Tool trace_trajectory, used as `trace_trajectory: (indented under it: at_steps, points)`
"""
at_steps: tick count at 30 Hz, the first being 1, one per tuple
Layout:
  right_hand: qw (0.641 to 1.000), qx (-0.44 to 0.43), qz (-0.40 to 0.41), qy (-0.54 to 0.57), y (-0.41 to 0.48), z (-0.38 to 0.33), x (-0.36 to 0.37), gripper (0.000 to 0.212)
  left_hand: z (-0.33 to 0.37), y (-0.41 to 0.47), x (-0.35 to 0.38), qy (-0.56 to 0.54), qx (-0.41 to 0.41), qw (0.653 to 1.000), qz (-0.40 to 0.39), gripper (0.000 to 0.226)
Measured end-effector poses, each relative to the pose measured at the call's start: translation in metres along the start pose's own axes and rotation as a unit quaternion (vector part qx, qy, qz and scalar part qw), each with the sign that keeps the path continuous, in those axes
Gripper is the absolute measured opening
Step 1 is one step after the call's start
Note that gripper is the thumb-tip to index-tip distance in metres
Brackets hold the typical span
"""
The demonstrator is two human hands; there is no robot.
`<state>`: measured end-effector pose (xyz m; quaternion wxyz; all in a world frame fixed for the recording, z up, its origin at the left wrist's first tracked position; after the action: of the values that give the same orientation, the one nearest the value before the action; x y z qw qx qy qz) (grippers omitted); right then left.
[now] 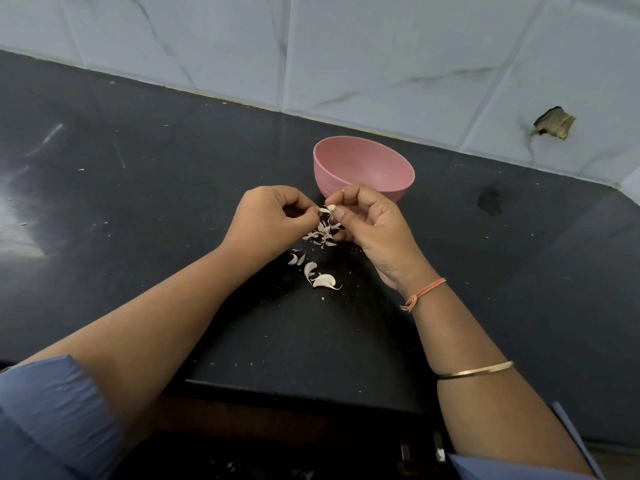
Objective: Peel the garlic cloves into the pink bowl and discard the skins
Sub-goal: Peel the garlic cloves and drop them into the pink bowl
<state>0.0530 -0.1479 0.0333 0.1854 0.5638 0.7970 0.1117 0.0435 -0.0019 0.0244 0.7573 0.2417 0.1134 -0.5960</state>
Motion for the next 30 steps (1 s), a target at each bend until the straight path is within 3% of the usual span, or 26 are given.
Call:
trace_trajectory:
  at_steps: [6, 8, 11, 14, 30]
  points:
    - [0.999, -0.02, 0.034, 0.018, 0.0007, -0.0006, -0.0038, 0.02, -0.0031, 0.0003, 0.0012, 0.002, -0.01, 1.0, -0.012, 0.013]
    - [0.999, -0.025, 0.04, 0.008, 0.0006, 0.0004, -0.0043, 0.017, -0.0018, -0.0007, 0.0013, -0.018, -0.003, 1.0, -0.017, 0.016]
    - [0.998, -0.038, 0.048, -0.008, 0.0011, 0.0015, -0.0062, 0.017, 0.0026, -0.0028, 0.0025, -0.059, 0.011, 0.997, -0.04, 0.002]
    - [0.997, -0.048, 0.053, -0.027, 0.0017, 0.0022, -0.0081, 0.016, 0.0044, -0.004, 0.0036, -0.089, 0.012, 0.994, -0.056, 0.009]
    - [0.996, -0.06, 0.042, -0.057, 0.0021, 0.0039, -0.0053, 0.02, 0.0032, -0.0032, 0.0014, -0.121, -0.026, 0.991, -0.042, 0.01]
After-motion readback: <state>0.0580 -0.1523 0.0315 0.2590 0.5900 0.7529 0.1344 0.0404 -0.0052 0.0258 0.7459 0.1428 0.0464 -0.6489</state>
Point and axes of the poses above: each hand's wrist, its own y-axis towards the middle knuckle, its own x-axis out of the palm, z = x × y, the point moved 4 cm from there along y, towards the middle knuckle, and after that the axes turned 9 degrees about -x, right-handed, at the moved point
